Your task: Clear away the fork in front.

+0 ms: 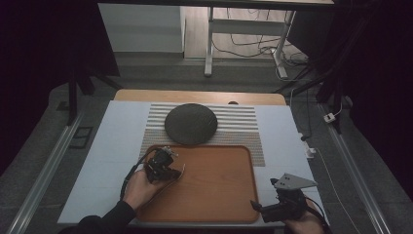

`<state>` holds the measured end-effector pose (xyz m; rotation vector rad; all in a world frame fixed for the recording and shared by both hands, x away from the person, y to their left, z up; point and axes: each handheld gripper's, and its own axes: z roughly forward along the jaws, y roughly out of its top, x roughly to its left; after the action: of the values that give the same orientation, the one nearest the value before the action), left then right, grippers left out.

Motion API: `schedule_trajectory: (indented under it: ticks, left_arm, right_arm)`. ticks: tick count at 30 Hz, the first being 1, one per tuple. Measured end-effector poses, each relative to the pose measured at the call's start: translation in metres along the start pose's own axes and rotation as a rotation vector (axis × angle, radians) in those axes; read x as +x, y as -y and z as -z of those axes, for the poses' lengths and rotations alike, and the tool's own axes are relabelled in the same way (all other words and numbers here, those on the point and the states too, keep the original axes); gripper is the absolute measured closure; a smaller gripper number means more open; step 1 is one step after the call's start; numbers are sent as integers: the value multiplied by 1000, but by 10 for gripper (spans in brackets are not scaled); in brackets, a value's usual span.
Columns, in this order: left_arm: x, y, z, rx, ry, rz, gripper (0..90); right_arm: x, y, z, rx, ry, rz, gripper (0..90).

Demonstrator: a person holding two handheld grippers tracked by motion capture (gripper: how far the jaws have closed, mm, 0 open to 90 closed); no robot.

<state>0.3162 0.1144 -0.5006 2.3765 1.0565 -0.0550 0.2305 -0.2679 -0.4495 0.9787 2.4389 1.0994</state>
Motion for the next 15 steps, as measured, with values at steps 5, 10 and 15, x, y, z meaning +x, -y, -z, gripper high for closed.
schedule_trajectory:
  ticks: [5, 10, 15]
  left_arm:
    - [-18, -4, -7, 19, 29, -51, 884]
    - [-25, -5, -12, 32, 42, -75, 884]
    - [-28, -5, -20, 56, 64, -91, 884]
  right_arm:
    - [0, 0, 0, 3, -2, -2, 3]
    - [0, 0, 0, 5, -3, 1, 3]
    - [0, 0, -1, 6, -5, 1, 3]
